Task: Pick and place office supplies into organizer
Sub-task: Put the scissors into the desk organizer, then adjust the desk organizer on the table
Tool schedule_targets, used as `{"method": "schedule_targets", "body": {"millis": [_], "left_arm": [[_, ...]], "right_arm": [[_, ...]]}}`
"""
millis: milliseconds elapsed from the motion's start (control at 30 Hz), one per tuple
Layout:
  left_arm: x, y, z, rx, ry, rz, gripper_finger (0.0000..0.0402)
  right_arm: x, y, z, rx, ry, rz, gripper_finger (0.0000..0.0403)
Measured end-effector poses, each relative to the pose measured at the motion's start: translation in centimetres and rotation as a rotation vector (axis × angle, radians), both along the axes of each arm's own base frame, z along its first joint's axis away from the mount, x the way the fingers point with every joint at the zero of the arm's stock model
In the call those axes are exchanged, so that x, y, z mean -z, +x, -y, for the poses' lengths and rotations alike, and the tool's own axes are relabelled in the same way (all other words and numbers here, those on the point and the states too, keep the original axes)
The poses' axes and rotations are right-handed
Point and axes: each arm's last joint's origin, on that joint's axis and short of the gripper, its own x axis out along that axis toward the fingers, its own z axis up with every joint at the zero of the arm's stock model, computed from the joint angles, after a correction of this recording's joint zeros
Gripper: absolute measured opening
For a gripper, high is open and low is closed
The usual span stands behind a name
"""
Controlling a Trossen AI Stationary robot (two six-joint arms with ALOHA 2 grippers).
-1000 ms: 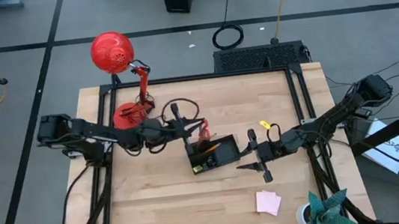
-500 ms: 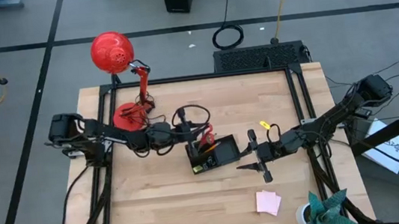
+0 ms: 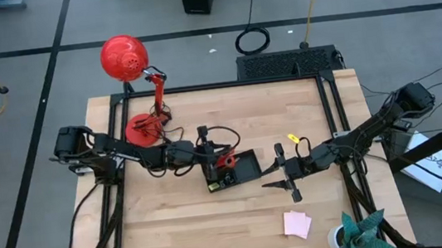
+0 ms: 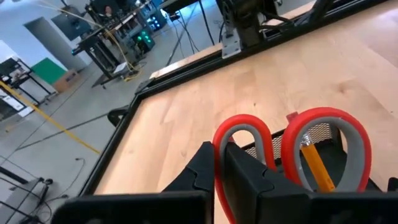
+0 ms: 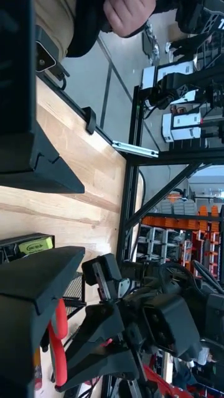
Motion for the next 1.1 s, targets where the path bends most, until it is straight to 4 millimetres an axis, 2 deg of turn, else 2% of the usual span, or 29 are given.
{"method": "schedule_targets", "body": {"millis": [233, 500, 800, 967, 1100], "left_arm": [[0.0, 0.0, 0.0, -0.009, -0.039, 0.013, 0.004], [-0.3, 0.1, 0.2, 0.023, -0.037, 0.04, 0.0113], [-0.8, -0.1, 1.0, 0.0, 0.053, 0.055, 0.018], [-1.1, -0.1, 1.6, -0.047, 0.095, 0.086, 0.02], [-2.0, -0.5, 3.0, -0.015, 0.078, 0.125, 0.0202]], "right_arm": [[0.0, 0.0, 0.0, 0.0, 0.0, 0.0, 0.0139], [0.0, 0.0, 0.0, 0.0, 0.0, 0.0, 0.0139], [0.0, 0.0, 0.0, 0.0, 0.0, 0.0, 0.0139], [0.0, 0.0, 0.0, 0.0, 0.0, 0.0, 0.0139], [0.0, 0.0, 0.0, 0.0, 0.0, 0.0, 0.0139]]}}
